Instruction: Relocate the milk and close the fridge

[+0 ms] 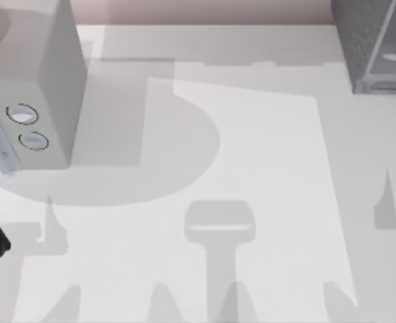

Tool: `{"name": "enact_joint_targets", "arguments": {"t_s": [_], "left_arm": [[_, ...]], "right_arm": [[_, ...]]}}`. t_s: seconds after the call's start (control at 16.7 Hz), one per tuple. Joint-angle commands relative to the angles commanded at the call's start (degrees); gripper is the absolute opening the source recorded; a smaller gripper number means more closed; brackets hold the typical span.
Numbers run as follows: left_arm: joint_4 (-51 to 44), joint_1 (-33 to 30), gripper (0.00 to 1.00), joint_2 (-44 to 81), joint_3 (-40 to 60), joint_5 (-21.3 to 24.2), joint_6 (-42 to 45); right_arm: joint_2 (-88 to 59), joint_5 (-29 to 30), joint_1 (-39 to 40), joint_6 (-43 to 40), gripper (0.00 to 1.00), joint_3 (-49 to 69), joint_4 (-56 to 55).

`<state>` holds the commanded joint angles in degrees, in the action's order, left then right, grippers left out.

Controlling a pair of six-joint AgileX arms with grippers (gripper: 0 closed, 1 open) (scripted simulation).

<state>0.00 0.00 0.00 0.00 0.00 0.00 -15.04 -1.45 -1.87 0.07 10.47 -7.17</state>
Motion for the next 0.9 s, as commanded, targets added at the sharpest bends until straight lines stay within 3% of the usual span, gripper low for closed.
{"name": "enact_joint_targets", "arguments": {"t_s": [0.36,0.9], "left_arm": [[0.0,0.0,1.00,0.0,0.0,0.0,0.0],[0.0,0.0,1.00,0.0,0.0,0.0,0.0]], "right_arm": [[14.7,1.4,1.8,-0.1,1.00,-10.2,7.0],[17.5,1.2,1.9,0.1,1.00,-8.1,10.9]]}}
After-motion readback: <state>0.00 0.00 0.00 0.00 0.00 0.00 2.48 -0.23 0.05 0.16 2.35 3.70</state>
